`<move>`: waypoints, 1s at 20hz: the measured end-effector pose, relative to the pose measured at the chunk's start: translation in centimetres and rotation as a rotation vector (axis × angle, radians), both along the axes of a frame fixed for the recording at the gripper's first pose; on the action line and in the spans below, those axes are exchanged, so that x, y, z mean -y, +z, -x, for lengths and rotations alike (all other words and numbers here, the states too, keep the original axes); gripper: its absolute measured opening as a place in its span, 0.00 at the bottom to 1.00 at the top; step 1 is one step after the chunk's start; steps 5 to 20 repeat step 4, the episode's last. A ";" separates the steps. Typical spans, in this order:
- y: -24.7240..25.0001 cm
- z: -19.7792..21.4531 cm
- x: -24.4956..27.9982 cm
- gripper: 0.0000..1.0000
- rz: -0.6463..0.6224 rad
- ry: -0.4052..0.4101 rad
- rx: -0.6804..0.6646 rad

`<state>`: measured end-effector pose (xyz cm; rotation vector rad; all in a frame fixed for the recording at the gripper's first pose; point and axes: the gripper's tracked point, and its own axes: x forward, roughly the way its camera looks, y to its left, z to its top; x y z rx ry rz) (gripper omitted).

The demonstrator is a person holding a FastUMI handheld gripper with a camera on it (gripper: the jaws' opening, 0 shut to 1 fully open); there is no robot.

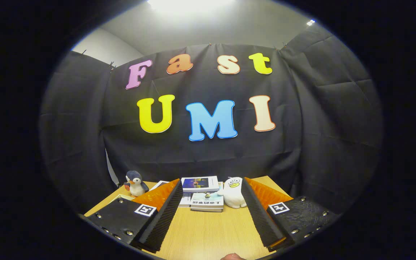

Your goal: Open the storage box then place both shoes into the box .Put the left shoe in first, then the right shoe, with the right side of both shoes facing outward in a uniform manner.

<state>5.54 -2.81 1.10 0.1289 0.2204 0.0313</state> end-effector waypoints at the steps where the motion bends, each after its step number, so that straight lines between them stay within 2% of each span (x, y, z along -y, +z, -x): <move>1: 0.1 0.0 -0.1 0.98 -0.004 0.002 0.006; 20: -0.1 -0.2 -0.6 0.97 -0.009 0.017 0.010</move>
